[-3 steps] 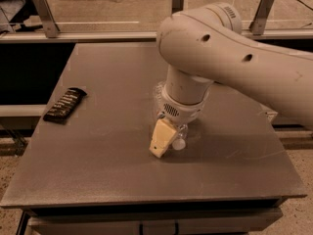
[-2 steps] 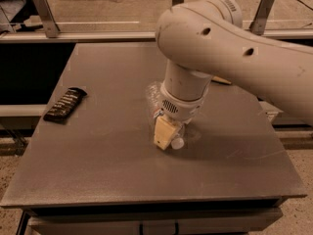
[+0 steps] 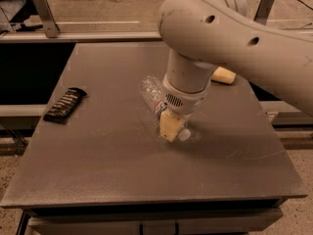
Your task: Move water bottle near rxbar chocolate
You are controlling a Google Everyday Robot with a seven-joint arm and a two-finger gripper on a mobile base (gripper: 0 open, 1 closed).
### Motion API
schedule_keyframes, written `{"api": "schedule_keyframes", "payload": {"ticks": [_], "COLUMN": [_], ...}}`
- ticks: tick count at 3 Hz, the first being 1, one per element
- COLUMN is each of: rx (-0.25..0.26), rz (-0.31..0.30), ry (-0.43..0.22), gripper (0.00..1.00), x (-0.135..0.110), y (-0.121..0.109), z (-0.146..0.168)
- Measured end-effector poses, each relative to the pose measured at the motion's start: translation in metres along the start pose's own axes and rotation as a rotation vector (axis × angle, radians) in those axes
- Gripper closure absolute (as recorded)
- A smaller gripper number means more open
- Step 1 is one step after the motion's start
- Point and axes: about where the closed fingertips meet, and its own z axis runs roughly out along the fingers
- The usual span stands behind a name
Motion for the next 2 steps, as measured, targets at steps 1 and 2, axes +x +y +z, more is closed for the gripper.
{"api": "schedule_keyframes", "payload": {"ticks": [1,2], "rx": [0.020,0.030], "rz": [-0.168,-0.250], "ry": [-0.042,-0.053], "gripper": [1.00,1.00], "x": [-0.0160,-0.0190], "y": [-0.0126,-0.0137], "z": [-0.0322,-0.0373]}}
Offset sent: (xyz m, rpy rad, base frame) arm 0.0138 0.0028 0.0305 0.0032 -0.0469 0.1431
